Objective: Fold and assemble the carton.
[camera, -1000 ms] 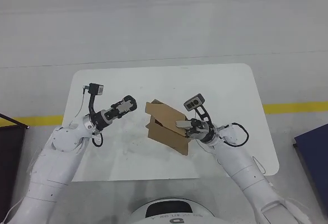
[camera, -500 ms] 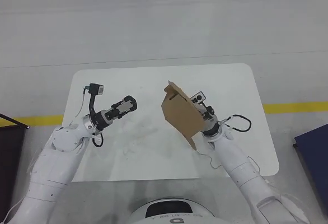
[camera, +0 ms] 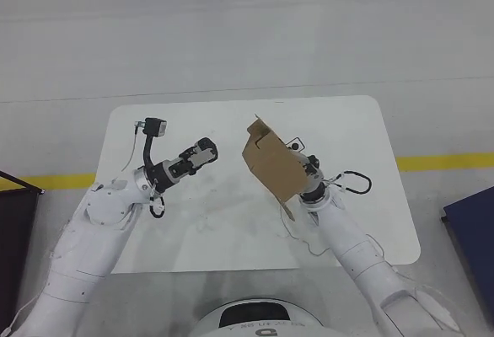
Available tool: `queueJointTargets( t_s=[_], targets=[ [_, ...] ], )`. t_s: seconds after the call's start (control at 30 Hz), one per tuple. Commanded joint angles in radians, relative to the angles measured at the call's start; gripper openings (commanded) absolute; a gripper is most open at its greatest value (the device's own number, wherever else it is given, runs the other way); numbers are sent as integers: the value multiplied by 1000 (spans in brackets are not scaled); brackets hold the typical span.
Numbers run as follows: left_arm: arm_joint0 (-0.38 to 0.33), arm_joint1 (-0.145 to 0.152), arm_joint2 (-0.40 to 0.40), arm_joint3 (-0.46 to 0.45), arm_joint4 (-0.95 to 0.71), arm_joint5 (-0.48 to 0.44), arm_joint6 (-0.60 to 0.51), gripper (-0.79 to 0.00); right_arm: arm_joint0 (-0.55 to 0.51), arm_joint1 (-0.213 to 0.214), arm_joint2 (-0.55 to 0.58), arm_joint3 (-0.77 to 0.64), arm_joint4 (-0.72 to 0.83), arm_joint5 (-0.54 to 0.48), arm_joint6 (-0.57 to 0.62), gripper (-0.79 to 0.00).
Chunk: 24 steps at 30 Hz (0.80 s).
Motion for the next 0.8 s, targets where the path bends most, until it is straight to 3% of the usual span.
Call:
queueJointTargets(
  t_s=[0.0,0.2,0.47,0.77],
  targets=[
    [-11,-2,8,-18,15,16,5,0,-1,-2,-3,4,-3,-1,0,-785],
    [-33,-8,27,-42,110,41,49,0,-13,-3,-4,-7,-11,5,0,-785],
    [-109,-24,48,36,236,120,176,-9,-28,-1,3,-39,-21,16,0,-785],
    [-162,-42,118,53,248,137,136,0,-30,-3,-4,-40,-22,20,0,-785]
  ],
)
